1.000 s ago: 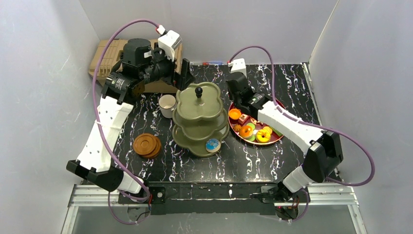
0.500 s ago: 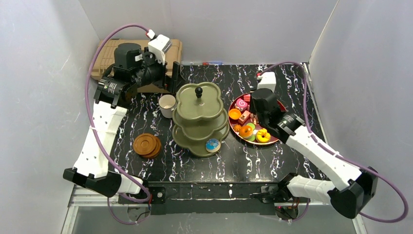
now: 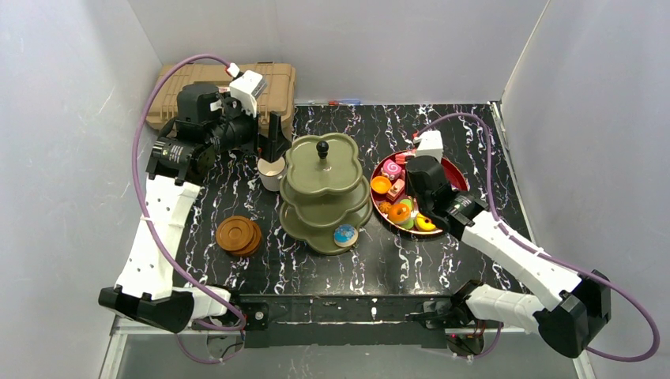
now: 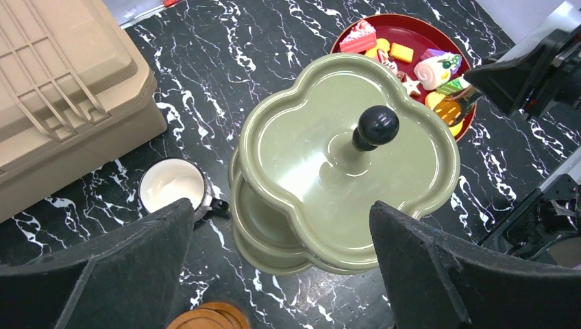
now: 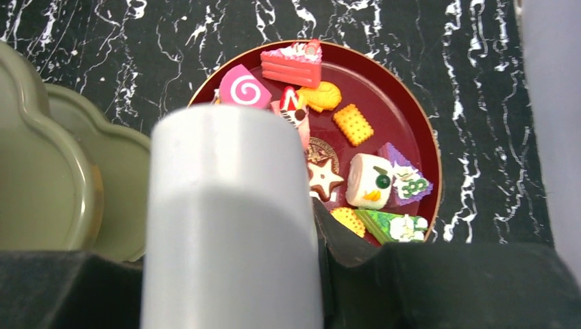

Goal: Serve the afternoon tea
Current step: Pick up the desert from the tray.

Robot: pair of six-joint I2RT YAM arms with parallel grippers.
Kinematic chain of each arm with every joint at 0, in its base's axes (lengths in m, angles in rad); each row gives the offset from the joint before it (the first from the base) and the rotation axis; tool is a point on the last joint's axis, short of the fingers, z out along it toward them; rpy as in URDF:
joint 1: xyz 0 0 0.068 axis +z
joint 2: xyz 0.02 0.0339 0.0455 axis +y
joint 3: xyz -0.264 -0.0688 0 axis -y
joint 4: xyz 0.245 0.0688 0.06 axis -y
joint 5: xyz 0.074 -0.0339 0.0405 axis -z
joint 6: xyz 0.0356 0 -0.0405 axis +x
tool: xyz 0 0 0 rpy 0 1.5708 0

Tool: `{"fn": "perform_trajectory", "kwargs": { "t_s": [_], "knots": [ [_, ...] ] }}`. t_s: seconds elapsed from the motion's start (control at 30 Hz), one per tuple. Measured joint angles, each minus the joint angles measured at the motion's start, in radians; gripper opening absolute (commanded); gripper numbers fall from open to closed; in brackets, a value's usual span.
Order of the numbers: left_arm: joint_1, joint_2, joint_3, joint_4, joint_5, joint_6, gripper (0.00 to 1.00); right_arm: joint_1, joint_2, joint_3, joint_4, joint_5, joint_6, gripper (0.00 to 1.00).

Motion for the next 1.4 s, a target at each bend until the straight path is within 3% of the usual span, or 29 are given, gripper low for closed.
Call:
{"fn": "perform_trajectory", "kwargs": {
  "t_s": [0.17, 0.3, 0.7, 1.0, 1.4],
  "knots": [
    [0.002, -0.001, -0.003, 0.003, 0.009, -0.006, 0.98, 0.000, 0.000, -0.073, 0.092, -0.041, -0.001, 0.19],
    [0.002, -0.001, -0.003, 0.003, 0.010, -0.006, 0.98, 0.000, -0.003, -0.123, 0.166, -0.063, 0.001, 0.33],
    [0.002, -0.001, -0.003, 0.003, 0.020, -0.006, 0.98, 0.000, -0.045, -0.201, 0.246, -0.081, 0.018, 0.64],
    [0.002, -0.001, -0.003, 0.003, 0.029, -0.006, 0.98, 0.000, -0.073, -0.215, 0.267, -0.084, 0.027, 0.69],
    [0.002, -0.001, -0.003, 0.003, 0.029, -0.005, 0.98, -0.006, -0.062, -0.251, 0.315, -0.077, 0.039, 0.58]
  ]
}}
